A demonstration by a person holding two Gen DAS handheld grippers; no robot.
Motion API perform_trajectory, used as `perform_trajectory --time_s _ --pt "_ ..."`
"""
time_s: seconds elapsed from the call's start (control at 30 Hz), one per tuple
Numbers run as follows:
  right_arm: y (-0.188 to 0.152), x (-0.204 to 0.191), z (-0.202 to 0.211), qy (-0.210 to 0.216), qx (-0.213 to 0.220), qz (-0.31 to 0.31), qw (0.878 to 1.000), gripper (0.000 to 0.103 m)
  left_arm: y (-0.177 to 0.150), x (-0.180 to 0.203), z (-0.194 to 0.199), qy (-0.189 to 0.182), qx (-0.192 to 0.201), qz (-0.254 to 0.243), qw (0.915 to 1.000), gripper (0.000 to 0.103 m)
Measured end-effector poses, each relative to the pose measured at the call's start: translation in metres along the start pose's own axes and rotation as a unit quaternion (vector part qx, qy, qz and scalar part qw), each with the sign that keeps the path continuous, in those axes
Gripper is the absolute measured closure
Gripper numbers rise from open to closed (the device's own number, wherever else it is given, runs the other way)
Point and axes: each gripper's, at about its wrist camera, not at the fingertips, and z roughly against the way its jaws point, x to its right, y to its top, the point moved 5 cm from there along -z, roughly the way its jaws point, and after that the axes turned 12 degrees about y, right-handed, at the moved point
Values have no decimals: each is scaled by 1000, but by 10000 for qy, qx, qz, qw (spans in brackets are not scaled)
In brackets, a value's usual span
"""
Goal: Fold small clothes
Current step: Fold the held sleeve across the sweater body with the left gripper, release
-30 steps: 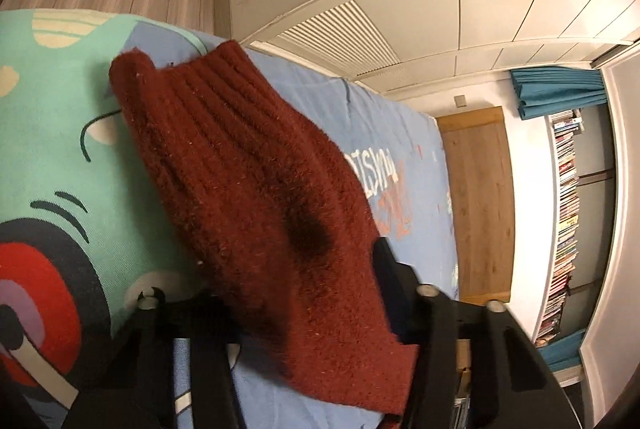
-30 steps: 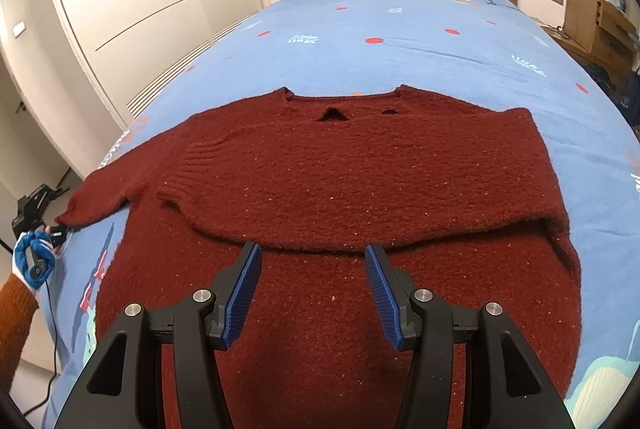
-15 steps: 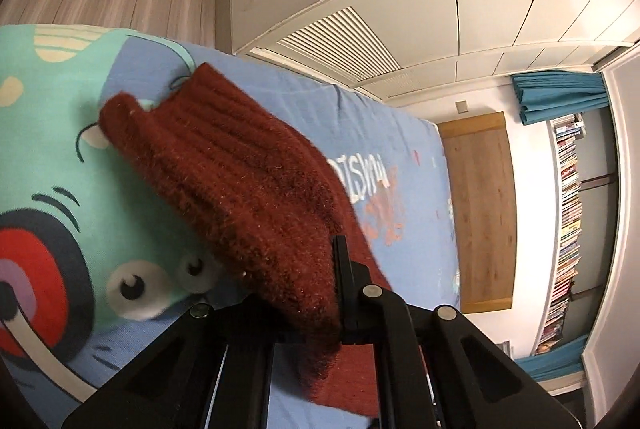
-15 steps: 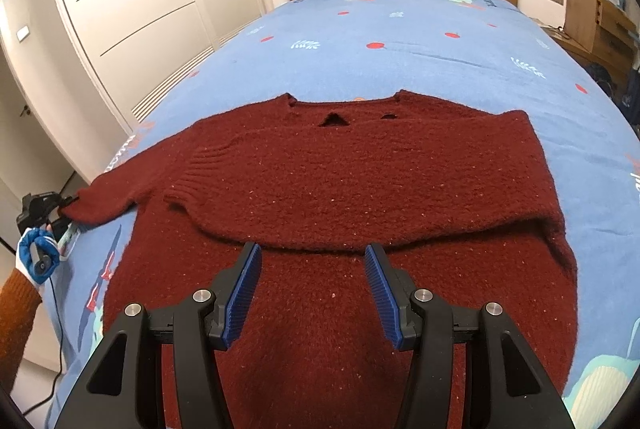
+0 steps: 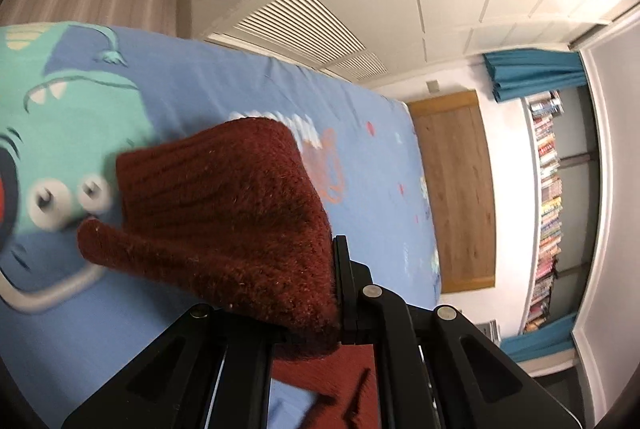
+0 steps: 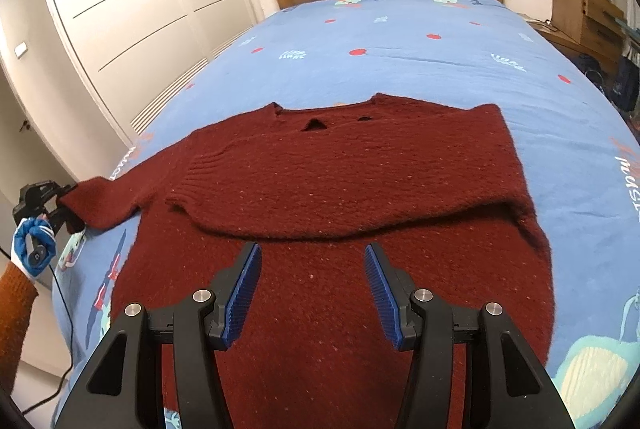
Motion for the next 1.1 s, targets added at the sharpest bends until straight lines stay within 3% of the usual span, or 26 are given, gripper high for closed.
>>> perform_trajectory --time_s 0.27,0.57,0.83,1.1 --pt "-13 15 21 -59 -21 -157 9999 48 -41 74 -10 -427 -345 -312 9980 97" --pt "-28 42 48 -125 94 -420 9990 48 -109 166 -37 -899 -919 -850 9880 97" --pt "-37 70 72 -249 234 -623 9975 48 -192 238 -71 -1163 -1576 -1520 9688 97" --pt "-49 95 87 -381 276 -834 9954 48 -277 271 -99 -998 -2207 -2280 9431 97"
